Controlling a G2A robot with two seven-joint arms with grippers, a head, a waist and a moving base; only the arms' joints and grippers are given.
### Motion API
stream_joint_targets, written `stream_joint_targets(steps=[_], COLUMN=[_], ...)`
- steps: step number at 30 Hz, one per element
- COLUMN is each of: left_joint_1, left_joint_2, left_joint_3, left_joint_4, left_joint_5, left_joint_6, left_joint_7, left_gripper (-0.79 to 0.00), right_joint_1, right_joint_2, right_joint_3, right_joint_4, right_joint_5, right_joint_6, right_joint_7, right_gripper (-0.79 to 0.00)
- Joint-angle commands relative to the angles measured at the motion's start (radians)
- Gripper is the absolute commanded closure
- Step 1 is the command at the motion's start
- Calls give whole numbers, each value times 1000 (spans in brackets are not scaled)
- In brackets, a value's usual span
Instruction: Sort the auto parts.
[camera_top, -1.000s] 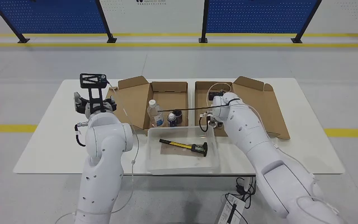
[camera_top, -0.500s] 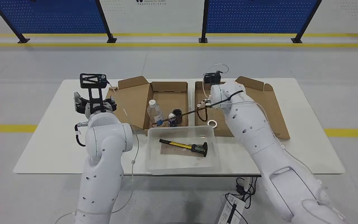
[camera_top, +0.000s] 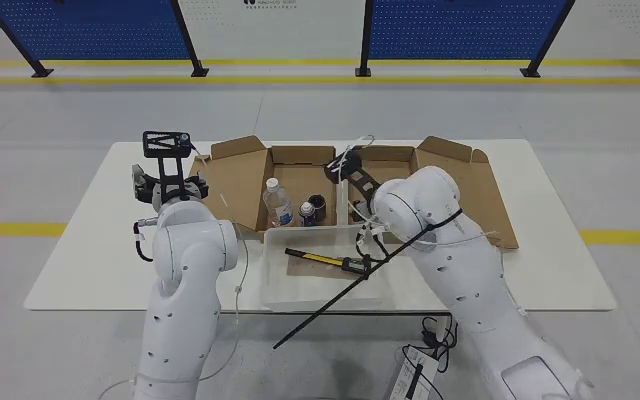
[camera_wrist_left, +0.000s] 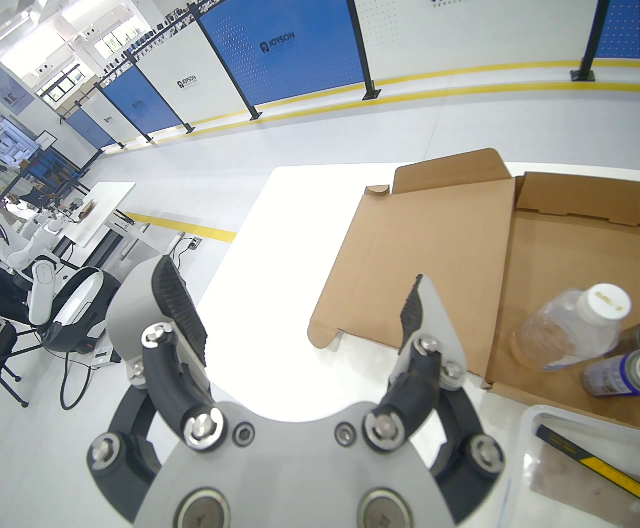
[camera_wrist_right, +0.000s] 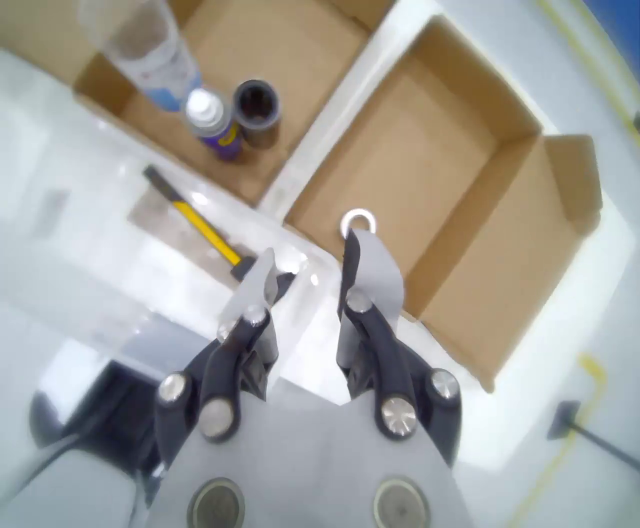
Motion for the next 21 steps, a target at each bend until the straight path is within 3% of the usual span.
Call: stream_joint_targets(steps=[1, 5, 8, 21], left_joint_1=[0, 0, 0, 0], left_joint_2=[0, 0, 0, 0], left_joint_3=[0, 0, 0, 0], left_joint_4=[0, 0, 0, 0], left_joint_5=[0, 0, 0, 0], left_joint_6=[0, 0, 0, 0], left_joint_7=[0, 0, 0, 0], left_gripper=[-785, -785, -785, -785], right_joint_1=[-10, -16, -3, 60], right_joint_2=[0, 0, -3, -20], right_joint_3=[-13, -71, -127, -307], right_joint_4=[1, 51, 100, 270], right_joint_5=[35, 60, 69, 100], right_joint_6=[-41, -115, -155, -174], right_joint_7=[15, 22, 22, 22], right_gripper=[-305, -305, -363, -369])
